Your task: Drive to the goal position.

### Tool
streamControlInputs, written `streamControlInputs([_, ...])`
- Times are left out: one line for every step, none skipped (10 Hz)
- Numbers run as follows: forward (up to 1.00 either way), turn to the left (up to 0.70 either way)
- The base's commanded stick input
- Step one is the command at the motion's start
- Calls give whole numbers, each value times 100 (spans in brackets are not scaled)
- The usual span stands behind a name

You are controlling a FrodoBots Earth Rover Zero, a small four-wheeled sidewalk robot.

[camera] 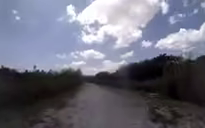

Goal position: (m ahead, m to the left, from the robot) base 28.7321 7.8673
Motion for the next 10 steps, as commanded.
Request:
streamControlInputs([85, 0])
streamControlInputs([85, 0])
streamControlInputs([85, 0])
streamControlInputs([85, 0])
streamControlInputs([85, 0])
streamControlInputs([85, 0])
streamControlInputs([85, 0])
streamControlInputs([85, 0])
streamControlInputs([85, 0])
streamControlInputs([85, 0])
